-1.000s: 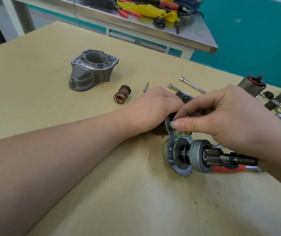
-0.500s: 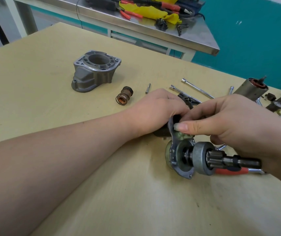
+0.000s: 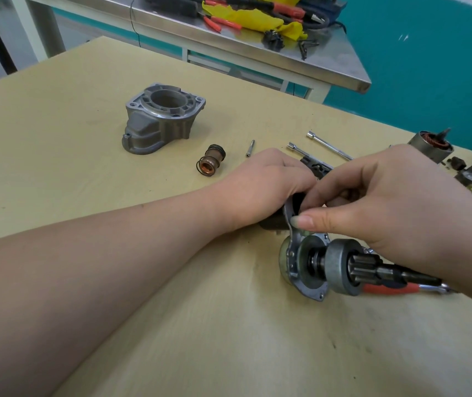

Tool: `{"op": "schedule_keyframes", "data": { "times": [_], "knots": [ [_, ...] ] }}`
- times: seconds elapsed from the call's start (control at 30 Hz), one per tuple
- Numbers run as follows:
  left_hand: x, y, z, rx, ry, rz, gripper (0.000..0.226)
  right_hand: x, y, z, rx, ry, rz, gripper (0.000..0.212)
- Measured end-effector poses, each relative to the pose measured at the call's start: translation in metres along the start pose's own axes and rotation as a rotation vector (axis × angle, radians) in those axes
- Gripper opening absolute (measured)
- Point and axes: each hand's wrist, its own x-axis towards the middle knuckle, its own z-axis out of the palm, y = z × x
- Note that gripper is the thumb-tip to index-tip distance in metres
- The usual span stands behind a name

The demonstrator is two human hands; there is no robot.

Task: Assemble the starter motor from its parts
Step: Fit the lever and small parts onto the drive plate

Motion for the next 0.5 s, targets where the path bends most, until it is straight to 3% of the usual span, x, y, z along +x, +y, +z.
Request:
{"op": "schedule_keyframes", "data": {
  "times": [0.1, 0.5],
  "knots": [
    [-0.0011, 0.0001, -0.0006, -0.001, -0.006, 0.006, 0.025, -0.0001, -0.0013, -0.0007, -0.038, -0.012, -0.033, 0.014],
    [0.0005, -0.0037, -0.0013, 0.014, -0.005, 0.016, 0.027, 0.0003, -0.0017, 0.0011, -0.037, 0.028, -0.041, 0.013]
  ]
}}
